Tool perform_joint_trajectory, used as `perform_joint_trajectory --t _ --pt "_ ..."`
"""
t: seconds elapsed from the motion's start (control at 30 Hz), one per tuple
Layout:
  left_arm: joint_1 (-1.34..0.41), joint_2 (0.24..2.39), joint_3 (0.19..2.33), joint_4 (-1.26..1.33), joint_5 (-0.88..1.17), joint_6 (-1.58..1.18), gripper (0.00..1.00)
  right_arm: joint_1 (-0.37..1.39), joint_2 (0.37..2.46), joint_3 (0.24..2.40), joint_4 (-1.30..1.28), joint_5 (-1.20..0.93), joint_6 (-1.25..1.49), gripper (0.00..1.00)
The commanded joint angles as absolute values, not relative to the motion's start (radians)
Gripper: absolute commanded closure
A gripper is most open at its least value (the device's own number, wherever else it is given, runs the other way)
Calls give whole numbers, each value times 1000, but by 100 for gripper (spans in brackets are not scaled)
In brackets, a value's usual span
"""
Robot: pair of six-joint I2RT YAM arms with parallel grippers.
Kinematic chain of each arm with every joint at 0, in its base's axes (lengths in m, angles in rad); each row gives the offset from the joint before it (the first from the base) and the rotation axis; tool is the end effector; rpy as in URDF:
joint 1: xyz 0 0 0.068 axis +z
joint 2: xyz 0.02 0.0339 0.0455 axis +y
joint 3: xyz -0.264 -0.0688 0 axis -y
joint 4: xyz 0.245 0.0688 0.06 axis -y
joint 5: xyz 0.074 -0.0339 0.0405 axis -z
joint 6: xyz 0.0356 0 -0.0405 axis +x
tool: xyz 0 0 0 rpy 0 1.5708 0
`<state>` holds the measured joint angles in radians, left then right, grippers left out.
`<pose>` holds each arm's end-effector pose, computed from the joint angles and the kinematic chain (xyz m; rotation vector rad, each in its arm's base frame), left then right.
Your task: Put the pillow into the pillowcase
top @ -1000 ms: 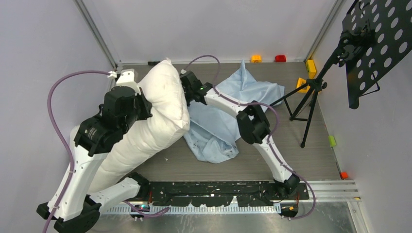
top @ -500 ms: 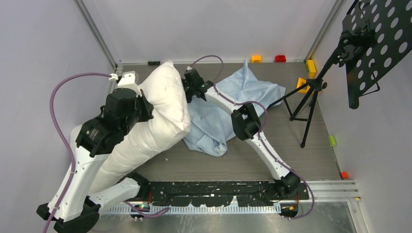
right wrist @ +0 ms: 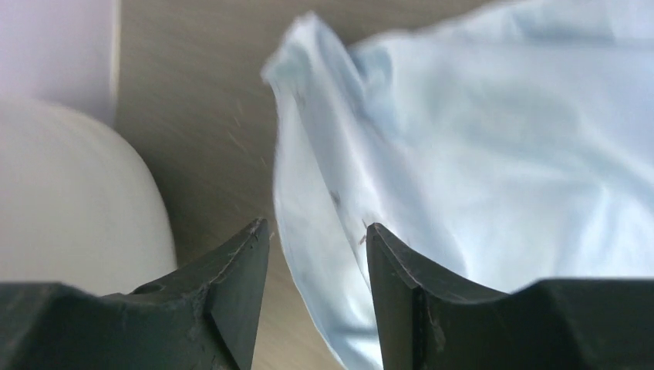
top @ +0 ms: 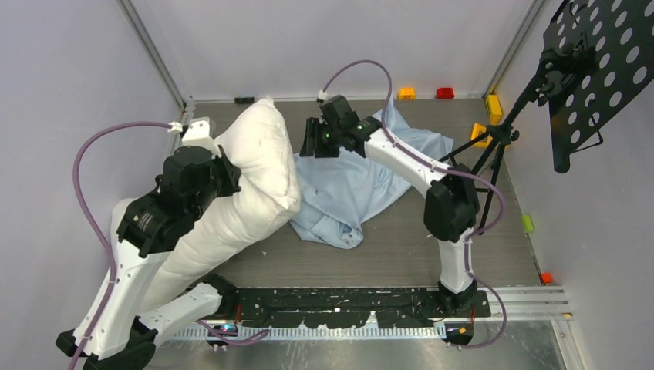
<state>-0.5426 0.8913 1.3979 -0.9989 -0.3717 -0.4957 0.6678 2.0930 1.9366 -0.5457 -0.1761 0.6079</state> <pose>0.1211 -0.0579 0.4395 -0.1803 2.0294 -0.2706 0.3780 0.3060 0.2930 -0.1709 2.4075 0.8372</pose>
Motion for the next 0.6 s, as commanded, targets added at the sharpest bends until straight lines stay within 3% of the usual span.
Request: perform_joint_trajectory --t 0.0,0.2,0.57 --pt "-532 850 1424 -1032 -476 -495 100 757 1937 1659 -534 -44 455 47" --pt "-531 828 1438 -1030 -502 -508 100 863 1883 1507 -438 60 377 46" --pt "-532 825 1433 -1021 -508 -516 100 993 2124 1673 -485 431 222 39"
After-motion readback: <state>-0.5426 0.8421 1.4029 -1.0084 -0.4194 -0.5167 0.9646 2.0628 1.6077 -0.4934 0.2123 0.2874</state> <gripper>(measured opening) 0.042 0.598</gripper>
